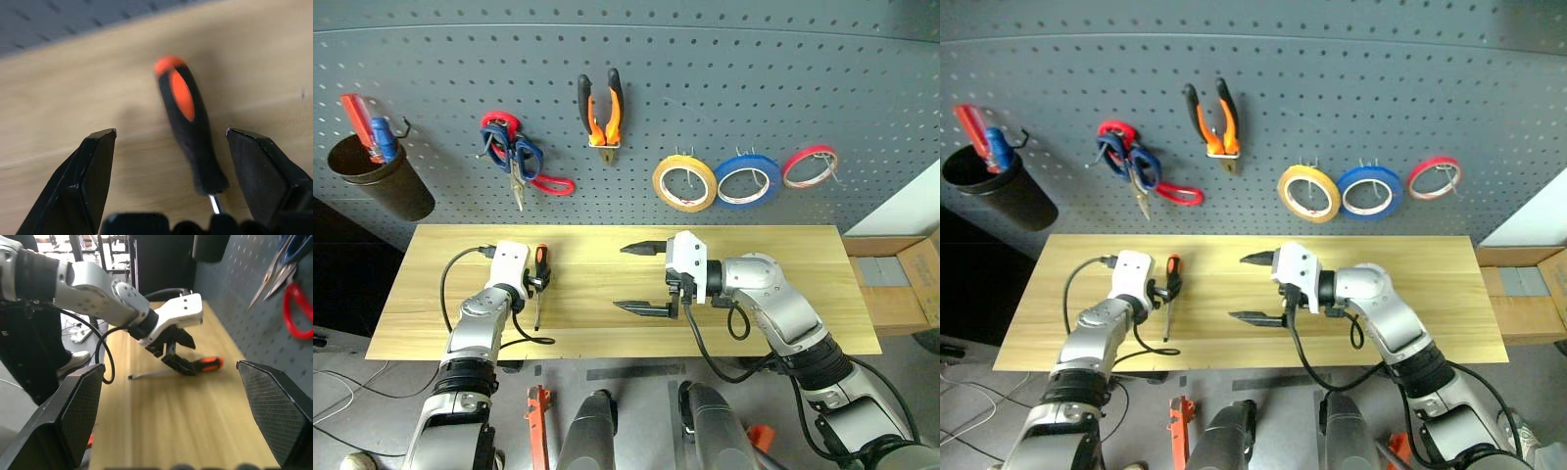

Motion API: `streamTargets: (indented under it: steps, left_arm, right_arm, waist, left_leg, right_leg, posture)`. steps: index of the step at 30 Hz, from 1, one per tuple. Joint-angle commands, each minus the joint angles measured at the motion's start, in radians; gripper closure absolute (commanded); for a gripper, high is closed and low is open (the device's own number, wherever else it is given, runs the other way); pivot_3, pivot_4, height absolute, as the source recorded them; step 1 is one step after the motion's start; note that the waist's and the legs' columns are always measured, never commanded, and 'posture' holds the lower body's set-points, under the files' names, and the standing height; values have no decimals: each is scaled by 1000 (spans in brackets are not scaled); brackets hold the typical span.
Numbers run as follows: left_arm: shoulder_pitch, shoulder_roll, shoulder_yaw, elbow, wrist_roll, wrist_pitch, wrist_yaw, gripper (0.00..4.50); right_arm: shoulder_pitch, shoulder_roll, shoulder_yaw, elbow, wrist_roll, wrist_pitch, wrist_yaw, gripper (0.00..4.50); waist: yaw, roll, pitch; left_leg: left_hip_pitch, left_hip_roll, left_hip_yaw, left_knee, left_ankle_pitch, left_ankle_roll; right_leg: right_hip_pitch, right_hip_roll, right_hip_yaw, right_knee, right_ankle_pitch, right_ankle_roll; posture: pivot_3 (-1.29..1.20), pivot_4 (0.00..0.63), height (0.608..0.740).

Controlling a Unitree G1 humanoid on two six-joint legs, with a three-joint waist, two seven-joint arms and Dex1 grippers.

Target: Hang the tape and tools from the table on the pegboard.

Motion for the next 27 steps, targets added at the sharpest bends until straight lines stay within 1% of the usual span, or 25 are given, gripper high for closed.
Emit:
streamTargets:
  steps: [1, 3, 7, 9, 10, 12, 15, 16, 19, 21, 23, 25, 26, 27]
  left_arm:
    - [-13, 23, -22, 52, 36, -21, 7, 803]
    - [-19, 25, -25, 54, 35, -9, 6, 1120]
    - [-33, 29, -25, 58, 36, -6, 7, 2329]
    - [-38, 32, -24, 54, 35, -1, 7, 2991]
    - [-38, 33, -23, 45, 35, 2, 8, 3395]
    - [-30, 35, -23, 13, 39, 4, 16, 3838]
    - [24, 34, -36, -107, 54, 15, 24, 3837]
    - [51, 35, -43, -161, 60, 22, 25, 3837]
    - [173, 34, -45, -421, 80, 83, 46, 3837]
    - [238, 31, -42, -563, 100, 112, 66, 3837]
    - [290, 26, -34, -712, 151, 144, 118, 3837]
    - [318, 25, -10, -835, 203, 174, 175, 3837]
    - [321, 24, -2, -865, 217, 186, 192, 3837]
    - [329, 30, 13, -928, 247, 195, 214, 3837]
  right_arm:
    - [17, 7, 6, -44, 5, 11, 8, 0]
    - [23, 10, 4, -46, 5, 12, 5, 0]
    - [28, 12, 2, -39, 1, 6, 5, 0]
    - [25, 15, 0, -32, 0, 2, 6, 0]
    - [23, 16, -2, -27, 0, -1, 7, 0]
    - [18, 17, -9, -19, 3, -6, 9, 0]
    - [25, 9, -27, -19, 14, -12, 16, 0]
    - [32, 7, -35, -21, 17, -13, 14, 0]
    - [68, 7, -68, -69, 43, 18, -14, 0]
    - [89, 15, -87, -107, 64, 42, -33, 0]
    - [110, 20, -107, -159, 91, 75, -58, 0]
    - [128, 19, -120, -208, 119, 108, -67, 0]
    - [131, 19, -123, -218, 128, 115, -69, 0]
    - [128, 34, -145, -246, 169, 144, -87, 0]
  waist:
    - [0, 0, 3]
    - [-1, 1, 5]
    - [-2, 1, 9]
    - [-2, 1, 11]
    - [-2, 1, 12]
    - [-2, 1, 12]
    - [-2, 1, 12]
    - [-2, 1, 12]
    - [0, -1, 11]
    - [2, -2, 9]
    - [4, -4, 6]
    - [8, -6, 2]
    - [11, -7, -1]
    - [15, -8, -9]
  left_leg:
    - [0, 0, 0, 0, 0, 0]
    - [1, 0, 1, 0, 0, 0]
    - [1, 0, 1, 1, 0, 0]
    - [1, 0, 1, 1, 0, 0]
    - [1, 0, 1, 1, 0, 0]
    - [1, 0, 2, 1, 0, 0]
    - [1, 0, 1, 0, 0, 0]
    - [0, 1, 1, 0, 0, 0]
    - [0, 1, -1, -1, 2, -3]
    - [-2, 1, -1, -1, 2, -5]
    - [-2, 1, -2, -1, 3, -5]
    - [-2, 1, -2, -1, 3, -6]
    - [-2, 0, -2, -1, 4, -7]
    - [-2, 0, -2, -1, 4, -8]
  right_leg:
    - [0, 0, -1, 1, 0, 0]
    - [1, 0, 0, 2, 0, 0]
    - [0, 0, 0, 2, 0, 0]
    - [0, 1, 0, 2, 0, 0]
    - [0, 1, 0, 2, 0, 0]
    - [0, 1, 0, 1, 0, 0]
    - [-1, 1, 0, 1, 0, 0]
    - [-1, 0, 0, 1, 0, 0]
    - [-2, 0, 0, 0, 0, 0]
    - [-4, -2, 1, 0, 0, 0]
    - [-4, -3, 0, -1, 0, 0]
    - [-4, -3, 0, 0, 0, 0]
    - [-4, -3, 0, 0, 0, 0]
    - [-4, -3, -1, 0, 0, 0]
  posture:
    - [-7, 391, 740]
    - [-5, 397, 740]
    - [-8, 396, 740]
    - [-8, 393, 740]
    - [-7, 388, 740]
    - [-5, 378, 740]
    - [6, 352, 740]
    - [10, 331, 740]
    - [19, 297, 740]
    - [40, 265, 740]
    - [64, 233, 740]
    - [76, 222, 740]
    - [91, 210, 740]
    - [103, 203, 740]
